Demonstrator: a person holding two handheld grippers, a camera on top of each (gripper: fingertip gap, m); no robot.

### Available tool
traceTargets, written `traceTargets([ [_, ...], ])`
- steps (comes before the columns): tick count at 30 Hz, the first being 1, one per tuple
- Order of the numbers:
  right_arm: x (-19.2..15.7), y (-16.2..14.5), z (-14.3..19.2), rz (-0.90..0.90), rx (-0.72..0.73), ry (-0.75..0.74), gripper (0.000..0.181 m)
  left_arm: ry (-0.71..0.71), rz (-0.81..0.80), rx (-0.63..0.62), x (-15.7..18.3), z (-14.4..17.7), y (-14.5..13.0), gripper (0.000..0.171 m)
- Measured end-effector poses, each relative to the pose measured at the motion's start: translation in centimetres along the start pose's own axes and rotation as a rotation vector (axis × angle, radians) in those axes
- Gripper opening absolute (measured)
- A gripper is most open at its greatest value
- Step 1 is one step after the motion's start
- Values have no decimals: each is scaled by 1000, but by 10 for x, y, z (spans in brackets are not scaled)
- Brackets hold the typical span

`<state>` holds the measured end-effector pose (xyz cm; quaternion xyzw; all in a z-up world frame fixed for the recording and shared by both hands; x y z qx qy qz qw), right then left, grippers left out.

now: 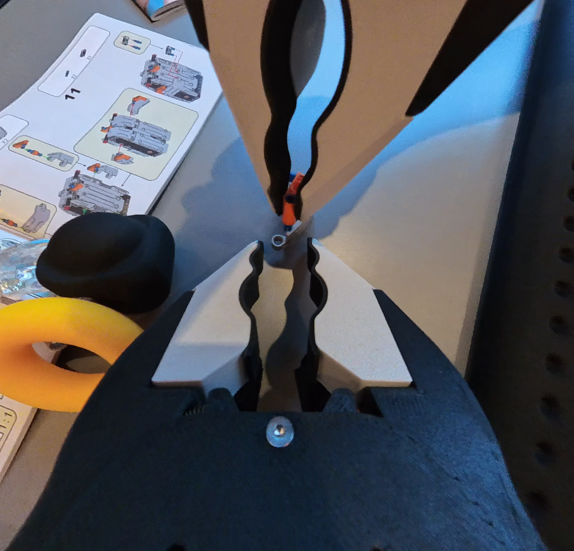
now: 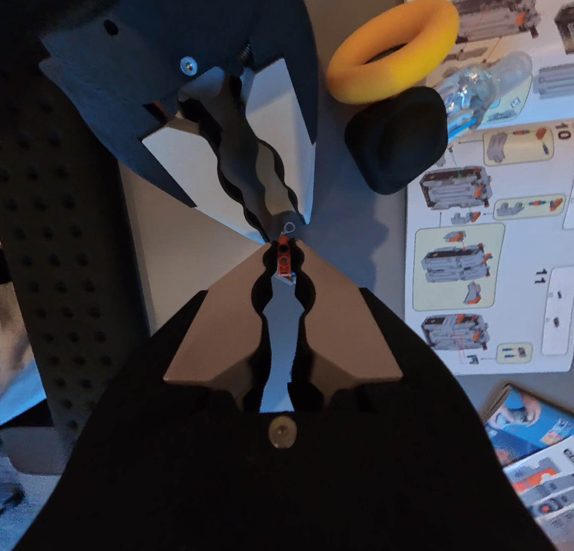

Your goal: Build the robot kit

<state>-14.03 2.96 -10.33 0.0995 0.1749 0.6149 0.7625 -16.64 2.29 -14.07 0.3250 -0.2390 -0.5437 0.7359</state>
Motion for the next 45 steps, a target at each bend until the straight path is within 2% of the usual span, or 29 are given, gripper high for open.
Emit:
traceTargets([
  [9,3,-1,7,92,57,-3,6,9,-50,33,-4,0,-1,15],
  [16,9,-3,9,-16,158,-32,6,-15,-68,41,-3,-1,0,24],
  [24,6,-12,5,-80,285,-106,6,-2,-107,41,-4,-4,2,13],
  [29,9,-21,7,-163,394,-104,6,-52,-99,45,1,-3,2,6],
  [36,6,-30,2,-128,407,-70,6,-102,-100,70,11,0,6,6],
  [40,4,-31,1,-110,416,-55,6,-85,-128,74,14,5,11,5],
  [45,5,-38,2,-132,493,-51,6,-71,-142,72,18,6,21,4],
])
Point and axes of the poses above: each gripper's, where its closed fingertips meet, z back along the fingers, y out of its top, x = y × z across the jaws, the point moved 3 cm from there along z, back along the fingers, and after that the axes turned 4 degrees about y, right-handed, at the moved point
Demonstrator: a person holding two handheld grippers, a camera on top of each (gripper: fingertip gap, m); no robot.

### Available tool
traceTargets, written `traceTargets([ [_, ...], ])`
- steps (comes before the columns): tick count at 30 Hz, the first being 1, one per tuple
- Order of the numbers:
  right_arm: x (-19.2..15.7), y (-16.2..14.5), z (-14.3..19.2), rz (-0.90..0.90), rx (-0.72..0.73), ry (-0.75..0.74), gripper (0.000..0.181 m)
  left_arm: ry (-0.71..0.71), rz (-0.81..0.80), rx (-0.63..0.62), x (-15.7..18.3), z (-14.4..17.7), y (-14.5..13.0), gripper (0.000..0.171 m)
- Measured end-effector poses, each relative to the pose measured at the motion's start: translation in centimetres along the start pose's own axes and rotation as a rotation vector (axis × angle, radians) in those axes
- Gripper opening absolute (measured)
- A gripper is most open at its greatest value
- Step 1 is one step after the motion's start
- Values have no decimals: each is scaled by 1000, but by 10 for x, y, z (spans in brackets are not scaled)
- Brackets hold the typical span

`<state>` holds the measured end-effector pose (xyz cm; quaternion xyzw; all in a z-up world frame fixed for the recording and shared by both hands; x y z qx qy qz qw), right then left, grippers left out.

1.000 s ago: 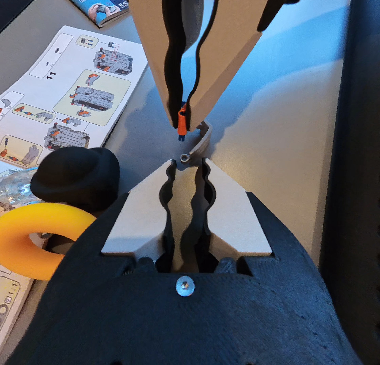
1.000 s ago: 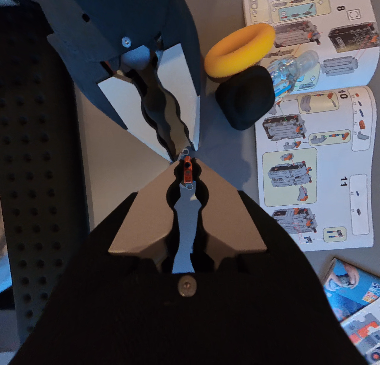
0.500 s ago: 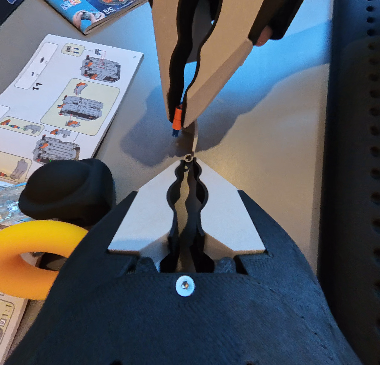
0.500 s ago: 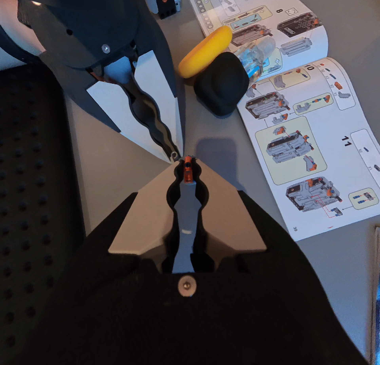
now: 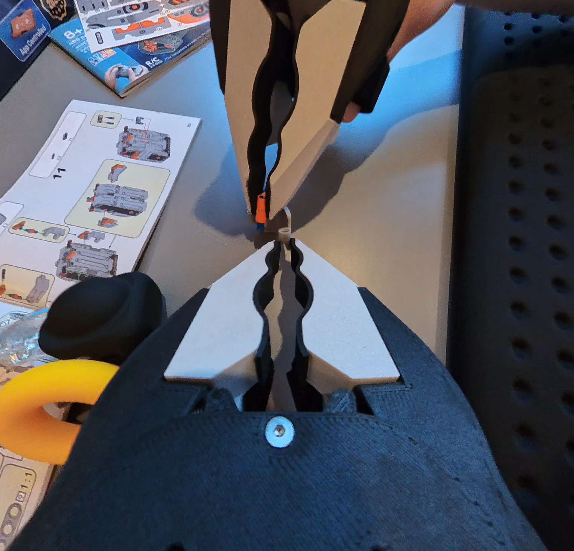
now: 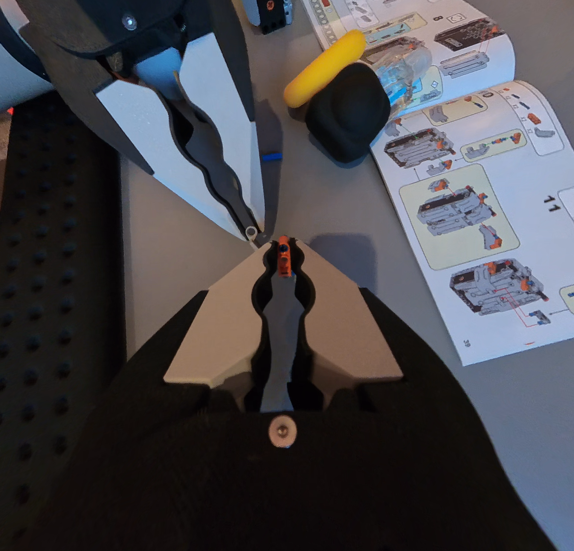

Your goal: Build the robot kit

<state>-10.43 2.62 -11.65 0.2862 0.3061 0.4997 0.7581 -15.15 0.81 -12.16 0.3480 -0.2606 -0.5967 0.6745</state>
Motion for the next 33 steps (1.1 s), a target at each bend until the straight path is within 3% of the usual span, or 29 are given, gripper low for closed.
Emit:
traceTargets([
  [7,8,-21,11,-108,108,62,6,2,-30,-23,3,-10,14,1],
  [17,7,-41,16,-54,78,55,7,14,-31,63,4,-23,23,22],
  [21,8,-41,17,-81,80,79,7,-65,-129,123,9,-25,27,16],
  [25,8,-42,17,-87,77,106,7,-179,-110,132,12,-29,28,11],
  [29,9,-42,17,-71,69,129,7,-177,-119,85,7,-36,19,12],
  [33,11,-41,17,-85,69,146,7,-161,-116,115,6,-36,24,8],
])
Point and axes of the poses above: each gripper's, where its closed fingertips meet, z back along the fingers, y out of its top, x = y × z across the jaws, the point moved 3 cm from there along z, back along the fingers, and after that the axes turned 4 degrees about y, right-handed, at the moved point
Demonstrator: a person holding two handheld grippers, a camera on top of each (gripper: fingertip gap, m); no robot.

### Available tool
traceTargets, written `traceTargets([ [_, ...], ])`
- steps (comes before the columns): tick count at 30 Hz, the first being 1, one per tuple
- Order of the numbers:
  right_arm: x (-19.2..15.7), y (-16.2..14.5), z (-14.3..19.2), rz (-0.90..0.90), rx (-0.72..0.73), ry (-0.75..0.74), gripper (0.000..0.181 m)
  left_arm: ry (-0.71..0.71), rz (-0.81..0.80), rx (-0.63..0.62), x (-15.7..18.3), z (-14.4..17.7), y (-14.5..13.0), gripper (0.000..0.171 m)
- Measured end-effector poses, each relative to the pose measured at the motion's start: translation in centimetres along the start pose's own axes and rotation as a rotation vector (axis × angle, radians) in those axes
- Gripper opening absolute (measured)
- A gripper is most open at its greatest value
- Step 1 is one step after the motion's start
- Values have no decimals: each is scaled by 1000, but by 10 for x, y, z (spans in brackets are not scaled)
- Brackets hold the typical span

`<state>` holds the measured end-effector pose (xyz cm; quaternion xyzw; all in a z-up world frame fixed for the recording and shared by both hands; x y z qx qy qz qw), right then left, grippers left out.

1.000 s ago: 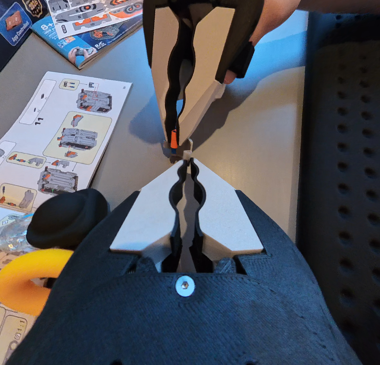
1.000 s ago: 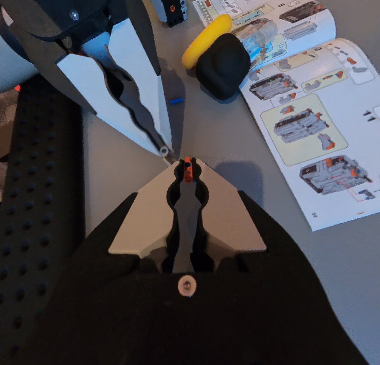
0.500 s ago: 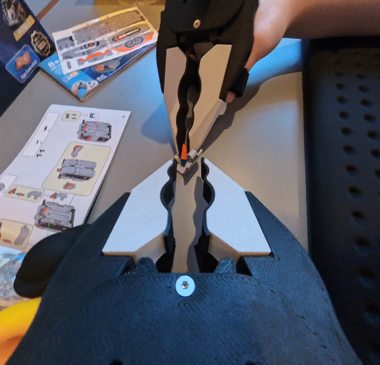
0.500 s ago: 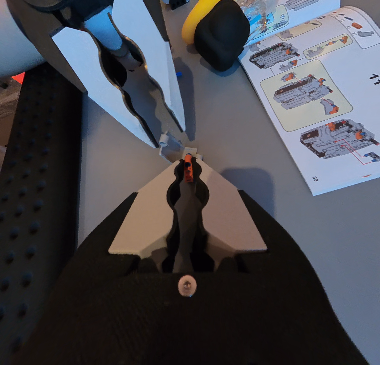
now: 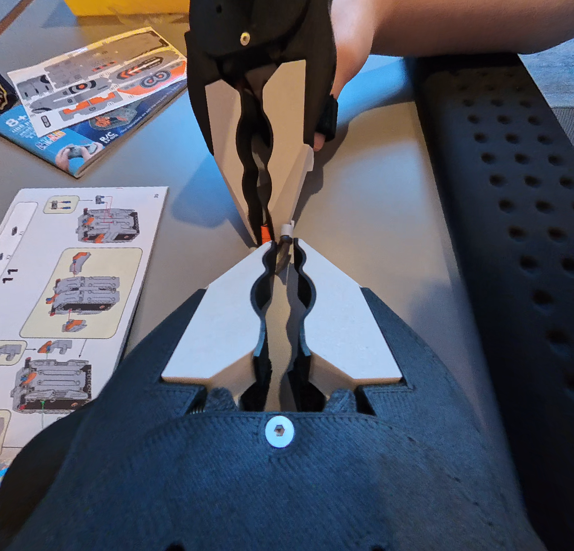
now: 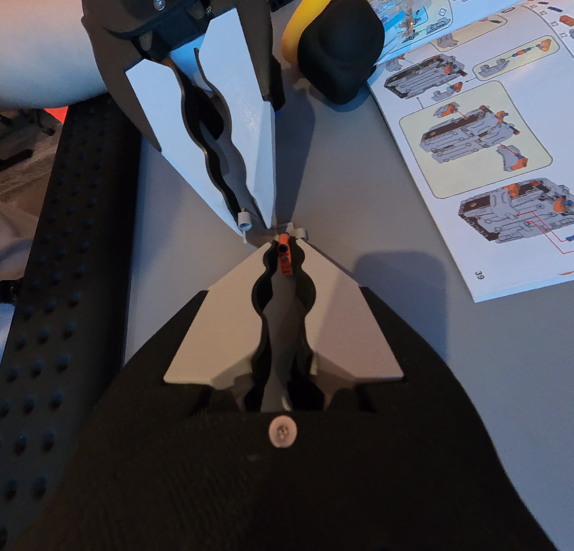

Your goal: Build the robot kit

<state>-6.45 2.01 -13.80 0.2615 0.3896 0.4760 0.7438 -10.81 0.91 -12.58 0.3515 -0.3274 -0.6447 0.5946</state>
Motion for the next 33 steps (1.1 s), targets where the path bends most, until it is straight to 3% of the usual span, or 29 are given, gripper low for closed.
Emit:
traceTargets([
  [12,2,1,1,-11,11,-13,7,-61,72,-10,-1,-3,1,1],
  [15,0,5,4,-12,55,-8,6,-131,161,25,-1,1,10,0],
  [18,-7,25,20,-39,193,2,6,-205,278,145,-5,19,40,0],
  [22,-20,67,55,16,366,-46,6,-172,263,277,-16,53,87,0],
  [30,-55,165,146,305,436,-261,6,-105,136,470,-17,119,201,0],
  [33,-75,200,178,351,488,-269,6,-126,108,499,-9,142,229,0],
])
Point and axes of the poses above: each gripper's, where its closed fingertips meet, z back along the fingers, y out of its top, x = y × z across the jaws, the point moved 3 cm from there along z, back along the fingers, and after that the axes turned 4 degrees about y, right-handed, at the moved point
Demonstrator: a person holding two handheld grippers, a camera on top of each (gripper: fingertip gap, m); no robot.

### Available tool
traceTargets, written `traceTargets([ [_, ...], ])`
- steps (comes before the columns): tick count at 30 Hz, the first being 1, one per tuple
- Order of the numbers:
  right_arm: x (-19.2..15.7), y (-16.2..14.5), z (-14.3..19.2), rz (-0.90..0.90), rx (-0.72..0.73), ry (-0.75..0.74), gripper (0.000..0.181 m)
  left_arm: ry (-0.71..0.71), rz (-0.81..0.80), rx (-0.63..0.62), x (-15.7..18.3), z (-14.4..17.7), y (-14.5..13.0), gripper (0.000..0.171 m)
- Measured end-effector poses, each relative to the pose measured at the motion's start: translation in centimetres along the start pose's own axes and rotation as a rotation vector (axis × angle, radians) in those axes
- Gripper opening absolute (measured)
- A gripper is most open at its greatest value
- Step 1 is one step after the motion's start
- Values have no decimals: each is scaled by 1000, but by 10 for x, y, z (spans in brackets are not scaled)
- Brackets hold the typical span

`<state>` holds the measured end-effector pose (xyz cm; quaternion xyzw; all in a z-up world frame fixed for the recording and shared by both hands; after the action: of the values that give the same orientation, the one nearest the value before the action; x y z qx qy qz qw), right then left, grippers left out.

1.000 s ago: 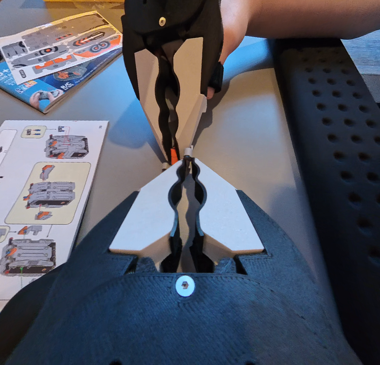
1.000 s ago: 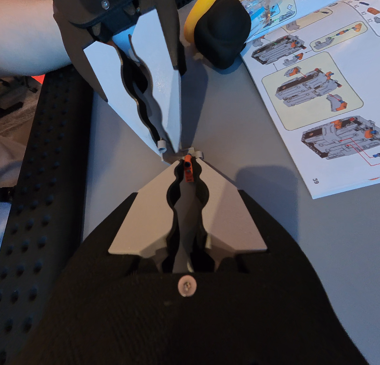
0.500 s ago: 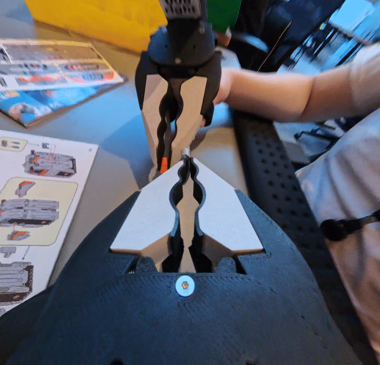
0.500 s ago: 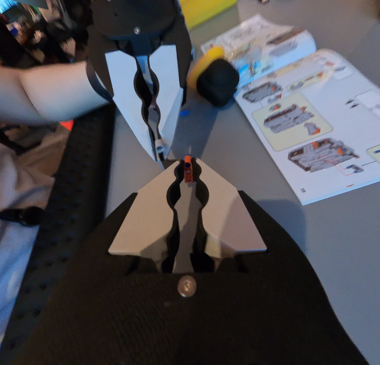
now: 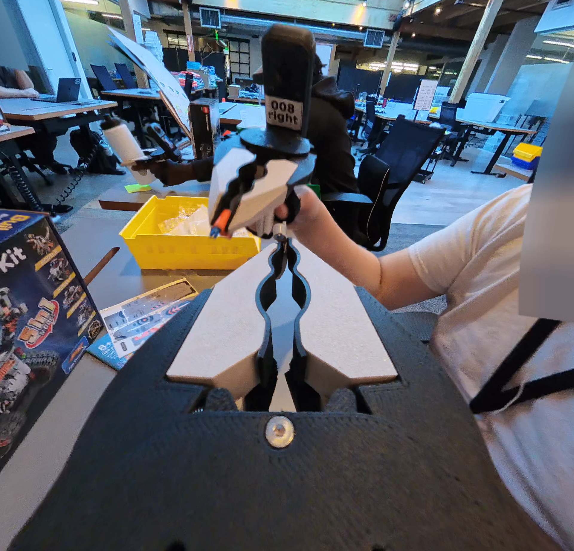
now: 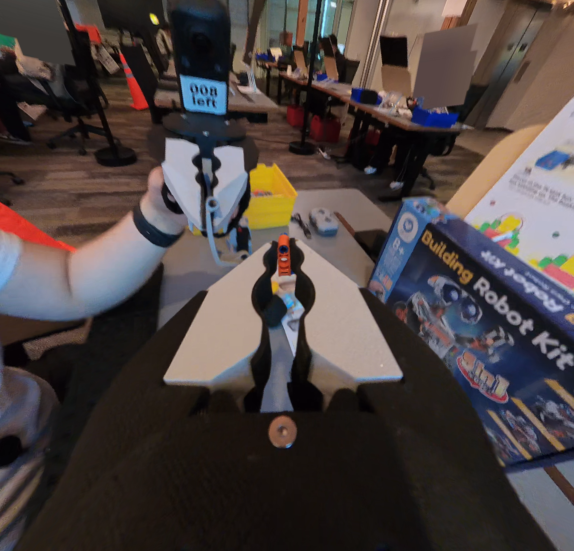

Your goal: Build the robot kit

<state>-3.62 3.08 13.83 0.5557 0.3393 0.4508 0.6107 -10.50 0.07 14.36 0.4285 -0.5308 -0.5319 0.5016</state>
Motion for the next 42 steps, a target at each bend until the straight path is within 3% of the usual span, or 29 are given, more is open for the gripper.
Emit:
traceTargets([
  [5,-29,53,23,-161,308,227,6,-28,20,62,12,12,16,0],
  [8,-35,46,19,-212,292,351,6,-25,50,26,9,12,7,0],
  [13,-40,30,6,-208,190,438,6,-92,119,-2,9,9,1,0],
  [23,-37,17,1,-276,100,429,7,-17,112,-93,11,7,-7,0],
  [32,-45,15,-3,-257,70,430,8,-34,115,-130,15,2,-12,0],
  [42,-56,30,5,-245,124,359,7,-35,150,-67,29,8,1,0],
])
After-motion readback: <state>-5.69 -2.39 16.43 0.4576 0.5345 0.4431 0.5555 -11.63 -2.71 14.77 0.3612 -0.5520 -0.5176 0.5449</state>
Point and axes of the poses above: each gripper's, where its closed fingertips meet, z back along the fingers, y out of its top, x = y × z across the jaws, the point moved 3 cm from there along z, back along the fingers, and after that the axes turned 4 degrees about y, right-handed, at the moved point
